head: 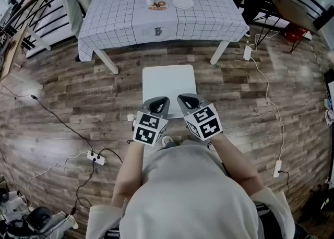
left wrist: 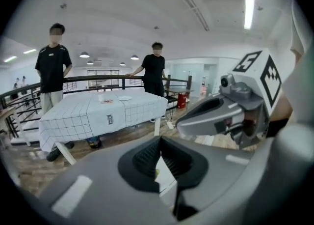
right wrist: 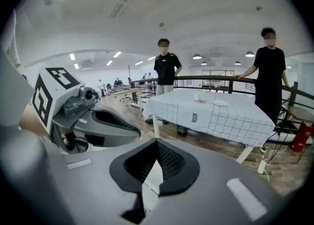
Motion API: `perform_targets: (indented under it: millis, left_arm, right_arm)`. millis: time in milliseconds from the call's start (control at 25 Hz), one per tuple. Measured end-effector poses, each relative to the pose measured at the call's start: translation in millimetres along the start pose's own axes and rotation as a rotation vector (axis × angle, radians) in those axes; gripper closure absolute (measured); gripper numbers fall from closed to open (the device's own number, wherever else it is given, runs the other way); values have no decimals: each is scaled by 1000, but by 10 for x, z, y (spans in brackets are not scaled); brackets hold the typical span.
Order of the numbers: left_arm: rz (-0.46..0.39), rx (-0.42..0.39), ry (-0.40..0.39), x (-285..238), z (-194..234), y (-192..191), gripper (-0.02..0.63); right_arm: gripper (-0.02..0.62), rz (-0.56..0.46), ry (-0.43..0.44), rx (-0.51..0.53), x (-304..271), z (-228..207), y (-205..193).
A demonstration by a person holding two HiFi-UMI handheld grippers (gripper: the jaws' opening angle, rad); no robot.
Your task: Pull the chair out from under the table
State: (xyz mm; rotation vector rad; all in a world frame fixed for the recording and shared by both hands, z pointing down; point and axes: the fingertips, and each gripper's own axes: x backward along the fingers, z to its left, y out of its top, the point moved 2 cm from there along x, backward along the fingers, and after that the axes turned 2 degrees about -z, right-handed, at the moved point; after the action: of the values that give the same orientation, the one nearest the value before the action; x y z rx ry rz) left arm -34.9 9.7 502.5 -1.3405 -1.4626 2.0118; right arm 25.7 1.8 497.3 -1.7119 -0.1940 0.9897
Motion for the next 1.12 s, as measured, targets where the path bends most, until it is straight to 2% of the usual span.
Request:
perform_targets:
  millis: [120,400,760,1120]
  left_arm:
    - [-50,64,34,27,20,57,595]
    - [-127,109,67,67,31,96,595]
    - [-156,101,88,73,68,155,595]
    - [-169,113,87,89,125,181,595]
  right_arm:
    - [597,-72,-24,-53,30,11,67]
    - [597,-183,-59,-149,83,52,128]
    - [598,-223,-101,-206,112,-43,135]
    - [598,-241,-118,-206,108,-55,201]
